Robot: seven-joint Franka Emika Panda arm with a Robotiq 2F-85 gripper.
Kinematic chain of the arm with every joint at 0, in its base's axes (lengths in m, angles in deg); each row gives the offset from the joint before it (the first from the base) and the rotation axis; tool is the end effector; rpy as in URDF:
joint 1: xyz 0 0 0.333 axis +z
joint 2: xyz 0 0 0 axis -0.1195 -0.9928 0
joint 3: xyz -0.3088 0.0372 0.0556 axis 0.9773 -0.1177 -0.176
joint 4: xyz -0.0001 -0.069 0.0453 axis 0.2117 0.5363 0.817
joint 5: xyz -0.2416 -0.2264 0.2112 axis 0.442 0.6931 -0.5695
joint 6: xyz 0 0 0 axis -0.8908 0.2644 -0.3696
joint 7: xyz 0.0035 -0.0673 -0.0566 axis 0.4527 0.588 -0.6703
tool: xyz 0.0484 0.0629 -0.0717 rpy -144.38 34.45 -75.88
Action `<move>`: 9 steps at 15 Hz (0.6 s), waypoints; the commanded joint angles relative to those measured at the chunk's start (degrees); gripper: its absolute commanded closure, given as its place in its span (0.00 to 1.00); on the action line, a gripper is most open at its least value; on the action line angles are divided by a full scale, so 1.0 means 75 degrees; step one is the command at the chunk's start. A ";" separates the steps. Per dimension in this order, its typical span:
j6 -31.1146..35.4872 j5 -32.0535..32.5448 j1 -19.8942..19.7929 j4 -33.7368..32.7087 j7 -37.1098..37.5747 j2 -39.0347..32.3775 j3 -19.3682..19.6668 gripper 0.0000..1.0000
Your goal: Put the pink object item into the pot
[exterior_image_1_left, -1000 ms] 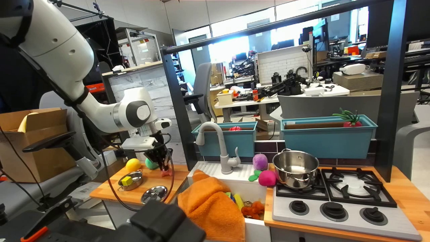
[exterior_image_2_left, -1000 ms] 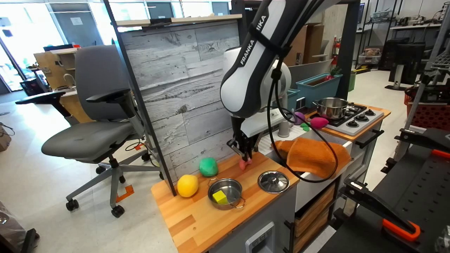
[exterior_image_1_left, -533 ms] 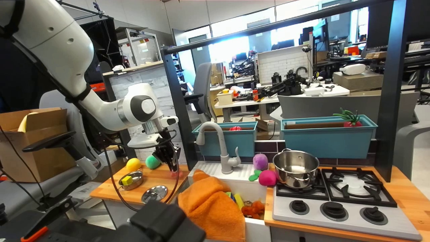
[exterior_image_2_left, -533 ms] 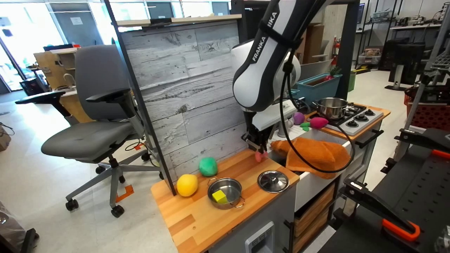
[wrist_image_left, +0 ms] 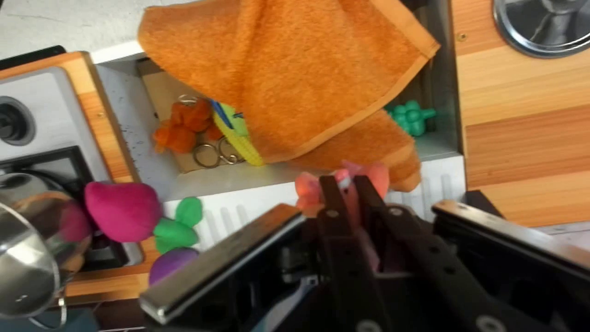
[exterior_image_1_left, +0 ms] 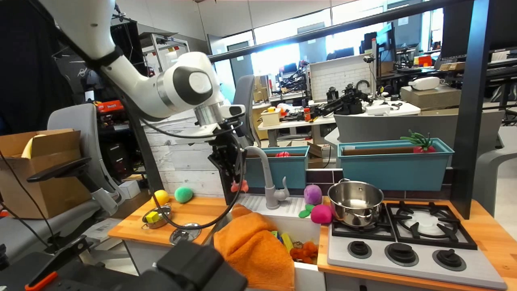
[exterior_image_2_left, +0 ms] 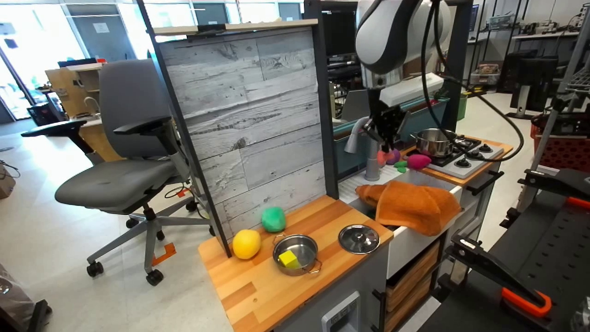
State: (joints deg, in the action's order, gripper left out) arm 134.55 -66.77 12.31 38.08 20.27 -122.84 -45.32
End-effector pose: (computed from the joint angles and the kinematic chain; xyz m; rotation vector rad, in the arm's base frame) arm 0.6524 -0.0525 0.1427 2.9720 -0.2621 -0.0107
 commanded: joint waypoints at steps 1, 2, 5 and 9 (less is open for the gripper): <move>-0.1170 -0.0305 -0.0989 -0.0344 -0.0559 0.0522 -0.0351 0.97; -0.1504 -0.0468 -0.1274 -0.0612 -0.0667 0.0524 -0.0425 0.97; -0.2775 -0.1190 -0.2067 -0.1902 -0.0778 0.0192 -0.0606 0.97; -0.3999 -0.2139 -0.2857 -0.3671 -0.0404 -0.0578 -0.0649 0.97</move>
State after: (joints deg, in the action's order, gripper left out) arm 111.43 -78.51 -5.21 21.58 15.28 -121.39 -48.98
